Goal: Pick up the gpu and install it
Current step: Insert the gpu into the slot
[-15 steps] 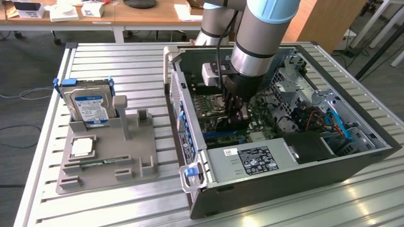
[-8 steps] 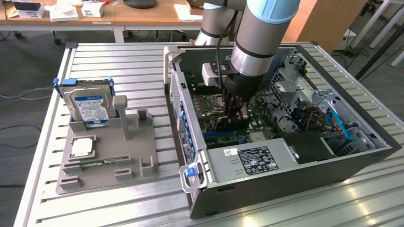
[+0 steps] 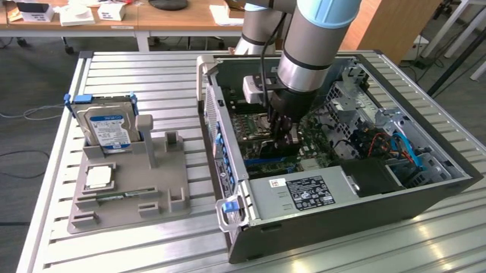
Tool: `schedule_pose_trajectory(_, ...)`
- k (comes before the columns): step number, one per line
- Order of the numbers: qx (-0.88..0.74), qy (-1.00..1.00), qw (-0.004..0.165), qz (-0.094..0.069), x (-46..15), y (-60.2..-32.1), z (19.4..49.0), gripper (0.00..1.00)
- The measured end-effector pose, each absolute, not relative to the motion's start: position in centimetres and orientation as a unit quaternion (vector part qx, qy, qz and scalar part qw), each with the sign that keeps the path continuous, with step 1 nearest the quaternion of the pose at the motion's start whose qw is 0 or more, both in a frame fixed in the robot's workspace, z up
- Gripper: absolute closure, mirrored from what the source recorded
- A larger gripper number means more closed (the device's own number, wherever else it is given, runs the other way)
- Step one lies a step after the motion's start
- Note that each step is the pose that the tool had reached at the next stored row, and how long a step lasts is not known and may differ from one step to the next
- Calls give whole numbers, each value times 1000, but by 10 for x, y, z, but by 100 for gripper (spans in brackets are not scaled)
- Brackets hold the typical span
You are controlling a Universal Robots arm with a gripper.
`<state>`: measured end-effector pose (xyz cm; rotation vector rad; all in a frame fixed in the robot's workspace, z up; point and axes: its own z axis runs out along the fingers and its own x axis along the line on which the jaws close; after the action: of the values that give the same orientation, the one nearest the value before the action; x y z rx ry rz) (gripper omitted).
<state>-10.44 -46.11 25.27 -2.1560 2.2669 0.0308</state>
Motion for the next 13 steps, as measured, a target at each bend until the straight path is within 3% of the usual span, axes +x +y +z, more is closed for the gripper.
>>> schedule_pose_trajectory(13,-701,713,6,10,-104,-461,253,73)
